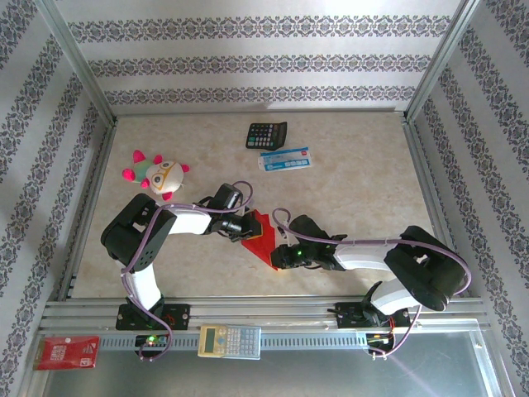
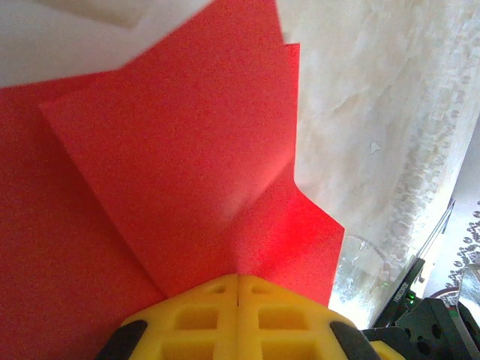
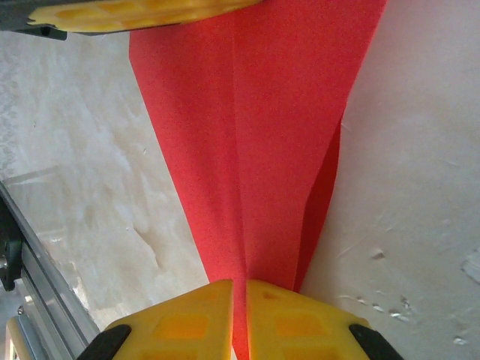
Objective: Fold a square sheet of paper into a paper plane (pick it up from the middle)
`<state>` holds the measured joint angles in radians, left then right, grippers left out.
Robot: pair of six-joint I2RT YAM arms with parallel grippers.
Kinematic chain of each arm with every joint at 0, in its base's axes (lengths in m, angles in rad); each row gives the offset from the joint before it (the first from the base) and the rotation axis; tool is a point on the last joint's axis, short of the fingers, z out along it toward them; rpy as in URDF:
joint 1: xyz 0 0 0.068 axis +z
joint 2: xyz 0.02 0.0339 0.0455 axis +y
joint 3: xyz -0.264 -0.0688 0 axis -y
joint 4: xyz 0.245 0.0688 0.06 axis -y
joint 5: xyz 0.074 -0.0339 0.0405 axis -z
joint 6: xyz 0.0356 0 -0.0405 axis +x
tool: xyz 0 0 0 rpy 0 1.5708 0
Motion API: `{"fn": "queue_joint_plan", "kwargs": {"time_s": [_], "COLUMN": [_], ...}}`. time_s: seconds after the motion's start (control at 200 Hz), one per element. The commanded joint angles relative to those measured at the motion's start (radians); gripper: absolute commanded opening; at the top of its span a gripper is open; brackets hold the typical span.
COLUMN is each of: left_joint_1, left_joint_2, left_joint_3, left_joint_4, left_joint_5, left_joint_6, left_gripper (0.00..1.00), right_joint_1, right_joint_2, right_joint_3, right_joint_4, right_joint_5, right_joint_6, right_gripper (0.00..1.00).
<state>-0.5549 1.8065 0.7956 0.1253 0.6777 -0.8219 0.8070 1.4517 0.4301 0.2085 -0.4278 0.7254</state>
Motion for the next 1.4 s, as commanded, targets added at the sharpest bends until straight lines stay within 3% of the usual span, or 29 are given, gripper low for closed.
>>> {"fn": "queue_joint_plan", "kwargs": {"time_s": [0.0, 0.724, 1.394], "left_joint_1": [0.015, 0.016, 0.018], "left_joint_2": [0.011, 0.012, 0.01], "left_joint_3": [-0.036, -0.05, -0.05], "left_joint_4": [-0.085, -0.079, -0.085], "left_joint_5": [-0.062, -0.064, -0.064], "left_joint_6": [0.02, 0.017, 0.02], "left_gripper": [0.05, 0.05, 0.05], "right_joint_1": [-0.004, 0.028, 0.031], "right_joint_2": [0.016, -0.106, -0.017], "right_joint_3": [0.0, 0.036, 0.006], "right_joint_4": [-0.007, -0.06, -0.044], "right_joint_5": [0.012, 0.0, 0.015], "right_joint_6": [-0.02, 0.02, 0.007], "right_gripper": [0.14, 0.15, 0.14]}}
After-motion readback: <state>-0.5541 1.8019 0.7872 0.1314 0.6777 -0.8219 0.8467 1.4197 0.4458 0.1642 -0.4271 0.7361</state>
